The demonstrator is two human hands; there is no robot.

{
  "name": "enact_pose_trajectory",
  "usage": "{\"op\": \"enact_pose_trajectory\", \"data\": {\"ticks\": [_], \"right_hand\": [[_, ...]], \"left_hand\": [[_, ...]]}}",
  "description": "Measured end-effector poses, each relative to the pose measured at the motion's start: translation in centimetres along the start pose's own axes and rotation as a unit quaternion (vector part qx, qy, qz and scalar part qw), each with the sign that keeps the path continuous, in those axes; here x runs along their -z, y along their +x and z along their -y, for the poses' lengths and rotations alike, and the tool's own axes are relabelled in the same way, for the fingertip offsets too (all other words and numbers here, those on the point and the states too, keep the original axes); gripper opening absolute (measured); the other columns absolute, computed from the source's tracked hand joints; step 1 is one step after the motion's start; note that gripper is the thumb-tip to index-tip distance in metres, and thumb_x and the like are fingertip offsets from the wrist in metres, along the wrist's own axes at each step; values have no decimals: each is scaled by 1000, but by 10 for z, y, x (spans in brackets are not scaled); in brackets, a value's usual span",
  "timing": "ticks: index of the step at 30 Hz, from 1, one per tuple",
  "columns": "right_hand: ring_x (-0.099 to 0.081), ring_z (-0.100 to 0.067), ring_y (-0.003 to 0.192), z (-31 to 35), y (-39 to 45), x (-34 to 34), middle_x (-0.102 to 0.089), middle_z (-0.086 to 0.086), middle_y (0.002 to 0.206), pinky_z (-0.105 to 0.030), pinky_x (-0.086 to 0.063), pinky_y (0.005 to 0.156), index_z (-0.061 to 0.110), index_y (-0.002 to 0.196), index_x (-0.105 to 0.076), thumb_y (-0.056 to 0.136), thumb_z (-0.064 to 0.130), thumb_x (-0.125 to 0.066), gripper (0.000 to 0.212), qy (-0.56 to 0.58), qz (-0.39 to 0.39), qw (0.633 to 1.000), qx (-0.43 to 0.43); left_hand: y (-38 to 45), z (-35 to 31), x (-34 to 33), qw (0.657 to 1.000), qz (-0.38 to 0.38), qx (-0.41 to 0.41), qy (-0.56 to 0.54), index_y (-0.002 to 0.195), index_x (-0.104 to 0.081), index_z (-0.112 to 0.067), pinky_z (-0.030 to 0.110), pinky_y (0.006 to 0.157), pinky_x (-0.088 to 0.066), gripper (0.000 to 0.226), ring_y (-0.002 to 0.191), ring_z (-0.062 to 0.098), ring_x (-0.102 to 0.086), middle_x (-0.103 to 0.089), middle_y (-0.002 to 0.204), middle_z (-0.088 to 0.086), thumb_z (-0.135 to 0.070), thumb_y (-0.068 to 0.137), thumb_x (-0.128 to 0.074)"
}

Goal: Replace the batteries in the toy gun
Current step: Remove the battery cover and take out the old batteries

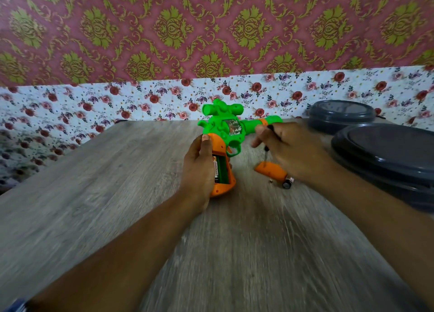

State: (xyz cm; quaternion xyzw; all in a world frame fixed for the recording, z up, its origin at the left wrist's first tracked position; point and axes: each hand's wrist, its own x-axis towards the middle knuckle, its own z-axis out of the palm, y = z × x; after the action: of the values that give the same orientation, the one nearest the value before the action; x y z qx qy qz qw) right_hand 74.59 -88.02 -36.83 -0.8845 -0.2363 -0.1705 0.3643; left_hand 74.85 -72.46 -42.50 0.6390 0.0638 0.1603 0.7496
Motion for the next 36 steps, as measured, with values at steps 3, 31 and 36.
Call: {"op": "enact_pose_trajectory", "data": {"ticks": [3, 31, 36], "right_hand": [[-51, -19, 55, 8, -5, -18, -64, -15, 67, -21, -38, 52, 6, 86, -69, 93, 26, -50, 29, 139, -12, 990, 7], [-64, -12, 79, -1, -7, -43, -67, 3, 86, -31, -52, 77, 19, 94, -63, 90, 7, -52, 16, 198, 22, 979, 38], [-64, -18, 75, 5, 1, -46, -67, -5, 80, -43, -55, 76, 9, 88, -65, 89, 10, -57, 8, 222, 14, 975, 12]], "left_hand": [[1, 0, -2, 1000, -12, -14, 9, 121, -53, -15, 30, 55, -51, 37, 62, 22, -63, -64, 80, 10, -40, 99, -36], [-3, -1, -3, 997, -15, -69, 41, 108, -60, -23, 40, 82, -54, 30, 86, 21, -67, -68, 93, 3, -38, 99, -36], [-4, -1, -4, 994, 9, -100, 45, 91, -62, -29, 20, 58, -52, 28, 68, 3, -66, -68, 77, -8, -34, 101, -36]]}}
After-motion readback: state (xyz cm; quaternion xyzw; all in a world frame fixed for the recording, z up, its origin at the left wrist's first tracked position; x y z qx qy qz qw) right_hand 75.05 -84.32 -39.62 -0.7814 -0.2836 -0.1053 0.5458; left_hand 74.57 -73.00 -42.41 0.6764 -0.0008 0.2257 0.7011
